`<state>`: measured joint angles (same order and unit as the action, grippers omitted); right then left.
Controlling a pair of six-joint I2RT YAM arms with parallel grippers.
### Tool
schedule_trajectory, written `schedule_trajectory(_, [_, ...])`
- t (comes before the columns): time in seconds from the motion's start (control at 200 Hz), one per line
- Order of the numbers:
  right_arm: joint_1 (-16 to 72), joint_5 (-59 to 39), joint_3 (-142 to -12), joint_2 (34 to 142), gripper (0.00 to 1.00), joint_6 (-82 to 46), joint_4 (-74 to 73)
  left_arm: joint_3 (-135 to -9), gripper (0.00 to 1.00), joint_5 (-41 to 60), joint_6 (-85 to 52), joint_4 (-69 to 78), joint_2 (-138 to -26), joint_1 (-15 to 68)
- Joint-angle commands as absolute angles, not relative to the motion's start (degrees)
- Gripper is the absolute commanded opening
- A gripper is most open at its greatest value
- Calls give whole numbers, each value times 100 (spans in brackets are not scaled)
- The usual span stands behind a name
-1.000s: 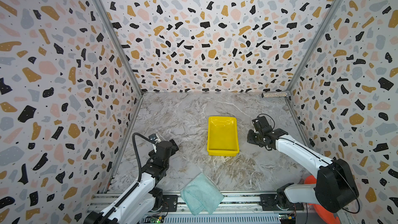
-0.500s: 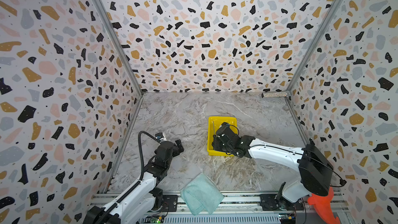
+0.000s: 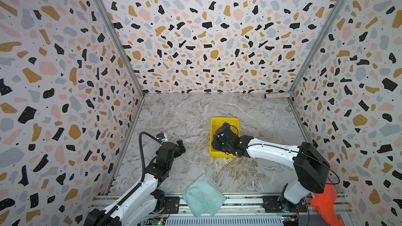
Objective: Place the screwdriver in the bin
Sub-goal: 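Carry the screwdriver with the right gripper over the yellow bin, then lower the screwdriver into the bin and open the right gripper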
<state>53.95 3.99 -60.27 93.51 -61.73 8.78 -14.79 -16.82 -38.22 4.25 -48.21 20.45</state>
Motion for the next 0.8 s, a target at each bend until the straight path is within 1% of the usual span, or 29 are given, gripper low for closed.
schedule_trajectory(0.0, [5344, 343, -6137, 9374, 16, -6320, 817, -1579, 100, -1766, -3815, 475, -4738, 2058])
schedule_trajectory(0.28, [5256, 271, -6125, 9455, 22, -6393, 734, -1562, 100, -1801, -3831, 482, -4700, 2059])
schedule_trajectory(0.36, [5232, 234, -6165, 9498, 27, -6392, 760, -1573, 100, -1827, -3841, 449, -4703, 2061])
schedule_trajectory(0.445, [5205, 217, -6187, 9518, 28, -6373, 783, -1572, 100, -1848, -3852, 444, -4691, 2060])
schedule_trajectory(0.671, [5152, 167, -6161, 9448, 39, -6377, 824, -1564, 100, -1815, -3839, 501, -4711, 2058])
schedule_trajectory(0.796, [5133, 185, -6209, 9360, 41, -6346, 839, -1572, 100, -1828, -3837, 484, -4728, 2057])
